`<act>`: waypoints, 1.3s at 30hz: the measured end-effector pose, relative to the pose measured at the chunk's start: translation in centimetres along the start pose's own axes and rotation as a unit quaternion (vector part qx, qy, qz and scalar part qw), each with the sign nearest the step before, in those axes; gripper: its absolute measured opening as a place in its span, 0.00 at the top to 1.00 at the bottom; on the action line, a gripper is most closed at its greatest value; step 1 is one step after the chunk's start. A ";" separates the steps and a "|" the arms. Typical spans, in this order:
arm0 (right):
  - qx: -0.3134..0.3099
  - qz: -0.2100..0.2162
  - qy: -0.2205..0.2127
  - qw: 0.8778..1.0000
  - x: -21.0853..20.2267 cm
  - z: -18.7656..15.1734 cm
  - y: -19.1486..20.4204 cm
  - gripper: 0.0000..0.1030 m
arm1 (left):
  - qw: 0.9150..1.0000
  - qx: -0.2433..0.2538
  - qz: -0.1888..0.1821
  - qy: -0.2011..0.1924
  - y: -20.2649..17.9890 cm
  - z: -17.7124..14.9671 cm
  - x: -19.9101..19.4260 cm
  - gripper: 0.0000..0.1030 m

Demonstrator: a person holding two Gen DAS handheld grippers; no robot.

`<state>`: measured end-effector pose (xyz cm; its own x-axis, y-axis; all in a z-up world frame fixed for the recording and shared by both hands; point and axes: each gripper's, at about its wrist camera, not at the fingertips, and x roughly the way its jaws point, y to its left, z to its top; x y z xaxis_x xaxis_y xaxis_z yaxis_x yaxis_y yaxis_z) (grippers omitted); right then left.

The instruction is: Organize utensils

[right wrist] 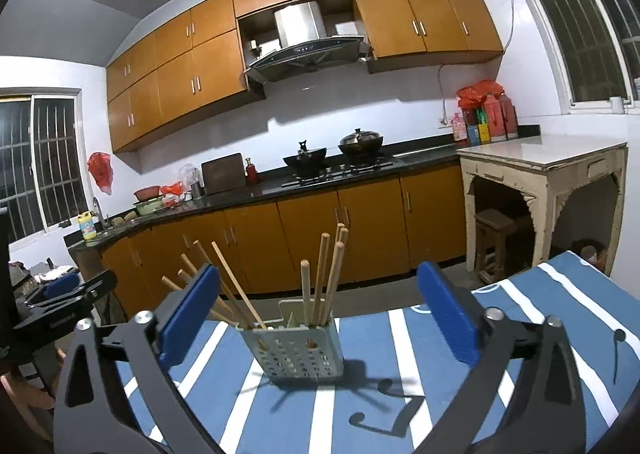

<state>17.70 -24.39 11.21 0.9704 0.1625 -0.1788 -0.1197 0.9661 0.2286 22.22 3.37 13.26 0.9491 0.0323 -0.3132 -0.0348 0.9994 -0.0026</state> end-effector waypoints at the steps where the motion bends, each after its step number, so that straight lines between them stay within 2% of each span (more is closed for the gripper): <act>1: -0.003 -0.002 -0.001 1.000 -0.5 -0.3 0.0 0.02 | 1.000 0.006 0.004 -0.002 0.2 -0.6 -1.0 0.05; 10: -0.025 0.002 0.005 1.000 -6.0 -3.9 2.1 0.02 | 0.998 0.058 0.007 -0.026 -0.5 -5.4 -8.2 0.04; 14: -0.045 0.000 0.016 0.999 -8.2 -5.7 3.1 0.02 | 0.997 0.065 0.004 -0.041 -0.8 -8.0 -11.3 0.04; 21: -0.065 -0.007 0.039 0.997 -11.4 -8.8 3.7 0.02 | 0.999 0.039 -0.013 -0.003 -0.1 -12.4 -14.3 0.04; 27: -0.058 -0.014 0.055 0.997 -13.4 -11.3 3.1 0.02 | 0.999 0.032 -0.009 0.015 -0.5 -15.3 -16.2 0.04; 39: -0.052 -0.006 0.082 0.995 -16.0 -14.3 2.4 0.02 | 0.998 0.017 -0.011 0.052 -1.3 -18.6 -17.3 0.04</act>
<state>-1.13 -21.78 0.90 0.9255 0.1735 -0.3367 -0.1380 0.9823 0.1268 0.06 1.31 1.04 0.9115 0.0103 -0.4111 -0.0016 0.9998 0.0215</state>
